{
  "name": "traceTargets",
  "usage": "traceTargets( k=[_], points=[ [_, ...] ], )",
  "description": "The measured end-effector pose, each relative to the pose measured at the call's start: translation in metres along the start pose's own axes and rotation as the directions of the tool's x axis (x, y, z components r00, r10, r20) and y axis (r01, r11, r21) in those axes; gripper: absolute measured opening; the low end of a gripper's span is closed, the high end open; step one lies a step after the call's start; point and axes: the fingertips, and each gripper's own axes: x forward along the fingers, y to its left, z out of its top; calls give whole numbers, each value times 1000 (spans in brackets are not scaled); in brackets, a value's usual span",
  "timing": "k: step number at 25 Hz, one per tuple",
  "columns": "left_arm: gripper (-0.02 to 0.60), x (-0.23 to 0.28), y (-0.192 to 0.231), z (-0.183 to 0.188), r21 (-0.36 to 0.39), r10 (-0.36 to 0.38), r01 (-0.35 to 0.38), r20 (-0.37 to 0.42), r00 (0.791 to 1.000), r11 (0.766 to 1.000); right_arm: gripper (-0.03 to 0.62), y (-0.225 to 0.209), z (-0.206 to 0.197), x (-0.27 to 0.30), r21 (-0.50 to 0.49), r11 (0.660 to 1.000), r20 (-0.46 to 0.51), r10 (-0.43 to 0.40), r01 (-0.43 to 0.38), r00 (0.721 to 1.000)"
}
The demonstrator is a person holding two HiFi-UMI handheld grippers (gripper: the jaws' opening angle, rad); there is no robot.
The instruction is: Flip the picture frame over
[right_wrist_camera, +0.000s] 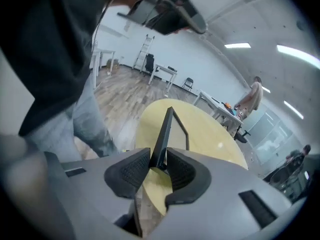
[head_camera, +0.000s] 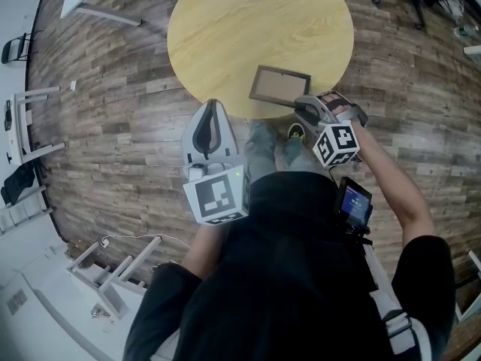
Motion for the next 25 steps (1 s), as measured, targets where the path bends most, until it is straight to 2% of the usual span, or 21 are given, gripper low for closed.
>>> traceTargets(
  k=[2, 3, 5, 7, 10, 12, 13, 14, 16, 18, 21, 25],
  points=[
    [28, -1, -2, 0, -6, 0, 0, -1, 1000, 1000, 105, -14, 21, -7, 137, 990, 72, 20, -29, 997],
    [28, -2, -2, 0, -9, 1, -1, -2, 1000, 1000, 101, -21, 31, -10, 219, 974, 111, 26, -50, 993],
    [28, -2, -2, 0, -3, 0, 0, 1, 1000, 1000, 94, -37, 45, -16, 403, 908, 194, 34, -111, 980],
    [28, -1, -1, 0, -1, 2, -2, 3, 1000, 1000, 89, -51, 51, -19, 582, 791, 272, 31, -190, 962],
    [28, -2, 2, 0, -5, 6, -6, 1, 1000, 1000, 86, -72, 43, -19, 784, 557, 341, -17, -274, 940],
    [28, -2, 3, 0, -7, 8, -8, 0, 1000, 1000, 84, -82, 29, -18, 867, 401, 345, -55, -295, 937],
    [28, -3, 3, 0, -8, 9, -9, -1, 1000, 1000, 83, -85, 21, -17, 894, 341, 334, -73, -291, 940],
    [28, -3, 3, -1, -9, 8, -8, -2, 1000, 1000, 80, -87, 11, -17, 914, 297, 316, -90, -277, 944],
    [28, -3, 3, -1, -9, 7, -7, -5, 1000, 1000, 78, -90, -6, -14, 940, 239, 279, -122, -245, 953],
    [28, -2, 4, -1, -9, 8, -8, -6, 1000, 1000, 80, -92, -19, -11, 954, 205, 251, -149, -219, 956],
    [28, -1, 3, -2, -7, 7, -7, -12, 1000, 1000, 95, -90, -42, -4, 971, 174, 193, -171, -163, 966],
    [28, 2, 5, -3, -5, 6, -7, -17, 1000, 1000, 111, -84, -63, 10, 982, 151, 139, -177, -112, 974]
  ],
)
